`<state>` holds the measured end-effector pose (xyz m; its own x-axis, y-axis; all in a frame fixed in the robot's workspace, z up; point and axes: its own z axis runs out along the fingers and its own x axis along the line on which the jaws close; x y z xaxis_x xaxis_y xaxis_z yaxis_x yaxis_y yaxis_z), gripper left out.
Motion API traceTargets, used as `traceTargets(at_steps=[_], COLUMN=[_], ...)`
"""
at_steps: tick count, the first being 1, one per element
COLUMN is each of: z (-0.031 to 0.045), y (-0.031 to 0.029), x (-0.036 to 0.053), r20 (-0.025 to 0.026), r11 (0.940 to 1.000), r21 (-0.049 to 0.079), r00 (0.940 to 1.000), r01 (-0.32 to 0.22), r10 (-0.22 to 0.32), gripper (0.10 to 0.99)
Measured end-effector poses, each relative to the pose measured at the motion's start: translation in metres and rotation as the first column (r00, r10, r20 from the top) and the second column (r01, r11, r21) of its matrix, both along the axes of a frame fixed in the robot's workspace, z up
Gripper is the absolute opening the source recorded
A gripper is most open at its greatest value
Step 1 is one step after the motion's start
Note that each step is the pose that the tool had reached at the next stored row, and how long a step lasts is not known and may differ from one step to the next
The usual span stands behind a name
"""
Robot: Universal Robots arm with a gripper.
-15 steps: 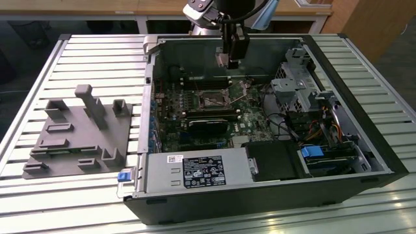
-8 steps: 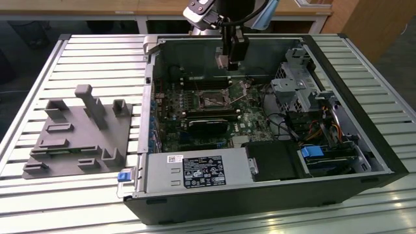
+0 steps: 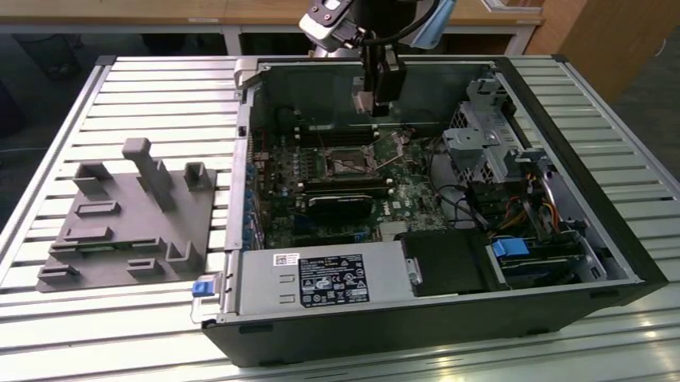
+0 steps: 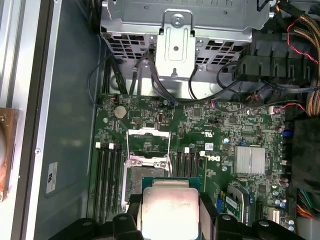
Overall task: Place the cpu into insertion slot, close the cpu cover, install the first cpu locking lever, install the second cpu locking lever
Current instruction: 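Place the cpu into insertion slot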
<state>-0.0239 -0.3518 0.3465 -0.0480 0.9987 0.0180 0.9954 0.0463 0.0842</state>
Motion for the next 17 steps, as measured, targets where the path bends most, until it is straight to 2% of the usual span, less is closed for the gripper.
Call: traceTargets(at_steps=[17], z=[-0.0046], y=[0.0000], x=[0.0000], r20=[0.0000], r11=[1.0000], r21=[0.000], r00=[1.0000], r01=[0.000], r10=[0.000], gripper=[0.541])
